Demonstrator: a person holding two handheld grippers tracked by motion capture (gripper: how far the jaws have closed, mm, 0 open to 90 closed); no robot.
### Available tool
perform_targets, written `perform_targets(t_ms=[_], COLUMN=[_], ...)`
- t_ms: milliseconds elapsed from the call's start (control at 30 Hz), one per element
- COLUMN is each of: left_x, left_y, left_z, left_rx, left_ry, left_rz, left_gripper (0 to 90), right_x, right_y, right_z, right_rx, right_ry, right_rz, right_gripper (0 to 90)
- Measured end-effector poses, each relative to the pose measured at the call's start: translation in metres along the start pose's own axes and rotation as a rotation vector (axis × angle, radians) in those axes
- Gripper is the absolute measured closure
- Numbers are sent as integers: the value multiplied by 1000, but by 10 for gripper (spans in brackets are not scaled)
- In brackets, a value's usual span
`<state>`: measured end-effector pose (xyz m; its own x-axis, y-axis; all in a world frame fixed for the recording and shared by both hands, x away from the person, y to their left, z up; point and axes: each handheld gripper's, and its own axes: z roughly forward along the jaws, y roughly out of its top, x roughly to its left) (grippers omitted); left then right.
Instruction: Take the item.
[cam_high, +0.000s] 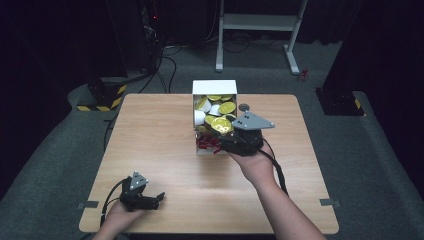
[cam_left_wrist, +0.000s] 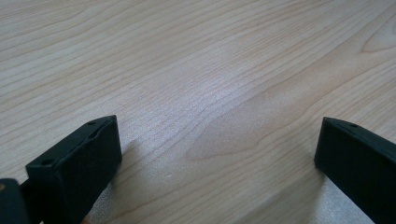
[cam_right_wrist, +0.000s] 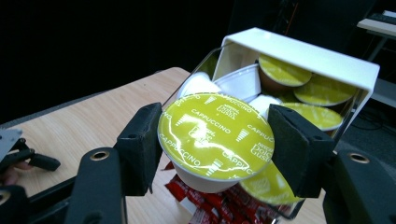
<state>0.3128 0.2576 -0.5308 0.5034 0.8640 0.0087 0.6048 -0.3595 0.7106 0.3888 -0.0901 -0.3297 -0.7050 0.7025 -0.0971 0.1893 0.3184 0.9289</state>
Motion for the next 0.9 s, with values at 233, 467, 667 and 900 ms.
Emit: perform_targets(t_ms=[233,467,667,900], left_x=[0,0,0,0], left_y=[0,0,0,0], left_z=[0,0,0,0], left_rx=[1,1,-3,-5], left_ry=[0,-1,-2,-2], left_rz=[-2,-1,3,-2], left_gripper=[11,12,12,12], right_x=[7,12,16,20], right_y=[-24,-46,-73,-94], right_z=[-4,-4,-1,1], right_rx=[0,10,25,38], right_ry=[15,18,7,-15], right_rz=[3,7,-1,-25], right_gripper=[381,381,381,381])
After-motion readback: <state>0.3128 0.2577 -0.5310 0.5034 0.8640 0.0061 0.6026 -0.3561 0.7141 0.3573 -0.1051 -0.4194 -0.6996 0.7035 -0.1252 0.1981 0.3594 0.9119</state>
